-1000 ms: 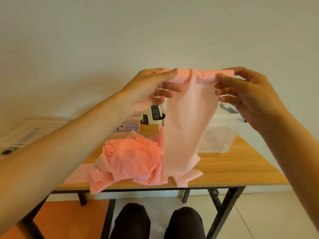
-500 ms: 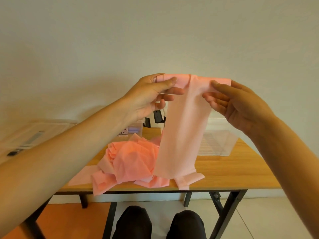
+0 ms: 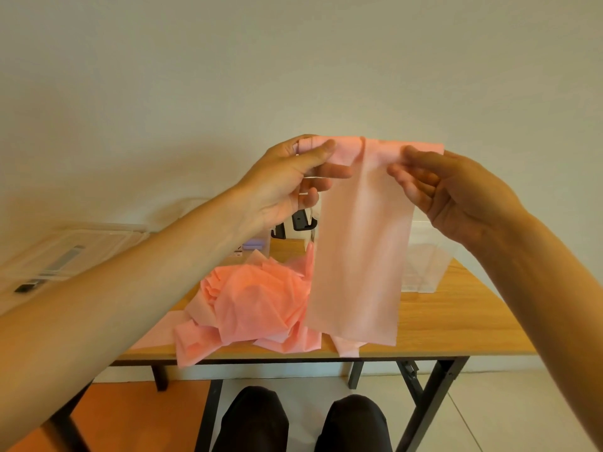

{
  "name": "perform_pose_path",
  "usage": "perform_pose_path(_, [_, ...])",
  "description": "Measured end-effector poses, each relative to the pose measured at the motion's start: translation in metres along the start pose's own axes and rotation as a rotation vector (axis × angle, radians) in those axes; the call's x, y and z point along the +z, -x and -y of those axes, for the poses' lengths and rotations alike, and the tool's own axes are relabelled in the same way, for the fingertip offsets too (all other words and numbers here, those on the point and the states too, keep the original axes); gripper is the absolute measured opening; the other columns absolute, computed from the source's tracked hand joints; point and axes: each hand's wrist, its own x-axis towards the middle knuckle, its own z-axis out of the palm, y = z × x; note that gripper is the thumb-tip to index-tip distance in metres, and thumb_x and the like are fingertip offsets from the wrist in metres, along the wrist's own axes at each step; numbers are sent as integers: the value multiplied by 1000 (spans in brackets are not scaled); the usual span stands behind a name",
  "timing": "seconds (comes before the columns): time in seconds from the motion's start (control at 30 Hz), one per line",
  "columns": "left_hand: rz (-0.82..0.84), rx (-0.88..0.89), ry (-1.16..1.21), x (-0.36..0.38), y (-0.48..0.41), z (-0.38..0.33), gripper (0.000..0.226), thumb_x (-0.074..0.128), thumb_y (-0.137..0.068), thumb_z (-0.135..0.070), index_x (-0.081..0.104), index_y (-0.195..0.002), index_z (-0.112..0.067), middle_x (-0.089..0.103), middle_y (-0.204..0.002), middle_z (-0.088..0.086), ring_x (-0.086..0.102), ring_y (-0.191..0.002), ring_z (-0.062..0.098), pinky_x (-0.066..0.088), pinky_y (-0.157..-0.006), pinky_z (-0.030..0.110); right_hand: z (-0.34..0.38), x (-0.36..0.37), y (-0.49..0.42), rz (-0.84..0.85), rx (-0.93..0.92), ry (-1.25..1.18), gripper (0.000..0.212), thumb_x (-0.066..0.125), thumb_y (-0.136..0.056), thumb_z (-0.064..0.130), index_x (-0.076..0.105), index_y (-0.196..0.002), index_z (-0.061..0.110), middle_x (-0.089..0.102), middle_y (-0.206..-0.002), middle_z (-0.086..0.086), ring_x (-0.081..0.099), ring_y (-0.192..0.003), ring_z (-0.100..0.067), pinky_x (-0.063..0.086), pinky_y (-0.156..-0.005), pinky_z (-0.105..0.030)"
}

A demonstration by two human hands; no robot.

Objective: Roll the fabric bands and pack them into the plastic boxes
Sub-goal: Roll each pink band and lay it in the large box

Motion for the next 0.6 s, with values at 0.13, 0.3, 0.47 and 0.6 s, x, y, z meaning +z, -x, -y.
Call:
perform_pose_path(0.13, [-31,-2,-69,-4,-1,-1,12,66,-97,-23,69,-107,-17,63,-59,-2,47,-44,4,36,-40,14,0,-5,-2,8,-52,33,11,65,-97,9,70,-106,4,76,-81,-8,73,-69,-11,57,-60,-16])
perform_pose_path(0.3, [-11,-38,-108,-5,1,4,26,67,-96,-21,67,-120,-12,62,-60,-2,45,-44,6,34,-39,15,-1,-4,-1,24,-66,45,4,65,-96,7,68,-98,5,75,-76,-7,73,-68,-11,58,-61,-17])
perform_pose_path(0.47, [-4,-82,-178,-7,3,15,23,72,-92,-23,67,-115,-20,61,-59,0,37,-43,7,29,-39,17,-3,-3,1,16,-79,-17,4,62,-99,6,66,-99,5,75,-78,-8,75,-72,-12,58,-63,-18])
perform_pose_path(0.6, [54,-123,-233,-4,8,20,14,67,-95,-34,62,-104,-24,67,-64,5,38,-42,9,31,-38,18,-3,-2,0,11,-68,-72,6,59,-100,5,65,-99,6,75,-80,-8,76,-76,-13,58,-64,-19])
